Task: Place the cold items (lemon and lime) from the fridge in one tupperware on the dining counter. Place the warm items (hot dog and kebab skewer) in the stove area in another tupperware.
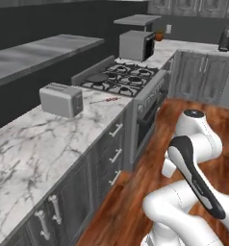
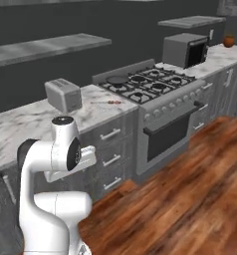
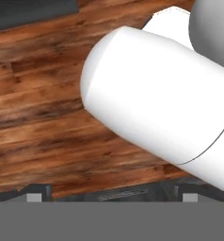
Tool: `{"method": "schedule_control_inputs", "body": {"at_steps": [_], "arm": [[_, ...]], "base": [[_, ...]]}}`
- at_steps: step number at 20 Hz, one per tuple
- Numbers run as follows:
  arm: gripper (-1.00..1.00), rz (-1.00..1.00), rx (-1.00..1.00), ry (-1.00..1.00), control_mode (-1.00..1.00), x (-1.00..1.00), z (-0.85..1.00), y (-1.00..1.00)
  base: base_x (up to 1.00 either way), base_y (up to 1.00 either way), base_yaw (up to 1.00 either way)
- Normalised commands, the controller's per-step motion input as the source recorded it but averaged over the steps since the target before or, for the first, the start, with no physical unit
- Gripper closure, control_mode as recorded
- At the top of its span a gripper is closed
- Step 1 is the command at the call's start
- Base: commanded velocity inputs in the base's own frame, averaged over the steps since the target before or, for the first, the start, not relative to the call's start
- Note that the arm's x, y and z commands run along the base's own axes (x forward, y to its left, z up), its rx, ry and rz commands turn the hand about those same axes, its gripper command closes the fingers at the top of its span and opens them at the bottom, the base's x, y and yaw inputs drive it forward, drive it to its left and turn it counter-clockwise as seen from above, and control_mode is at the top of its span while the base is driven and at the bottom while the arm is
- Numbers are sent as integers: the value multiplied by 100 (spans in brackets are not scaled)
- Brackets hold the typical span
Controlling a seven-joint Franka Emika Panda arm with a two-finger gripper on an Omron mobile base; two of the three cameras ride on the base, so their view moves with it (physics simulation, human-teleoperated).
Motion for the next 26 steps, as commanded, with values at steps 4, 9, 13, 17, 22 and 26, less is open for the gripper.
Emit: {"method": "schedule_control_inputs", "body": {"at_steps": [4, 9, 13, 17, 22, 26], "arm": [[-100, 0, 0, 0, 100, 0, 0, 0], [-100, 0, 0, 0, 100, 0, 0, 0], [-100, 0, 0, 0, 100, 0, 0, 0], [-100, 0, 0, 0, 100, 0, 0, 0], [-100, 0, 0, 0, 100, 0, 0, 0], [-100, 0, 0, 0, 100, 0, 0, 0]], "base": [[100, -12, 28], [99, -37, 30], [74, -45, 34], [40, -16, 28], [40, -7, 22], [77, -10, 25]]}}
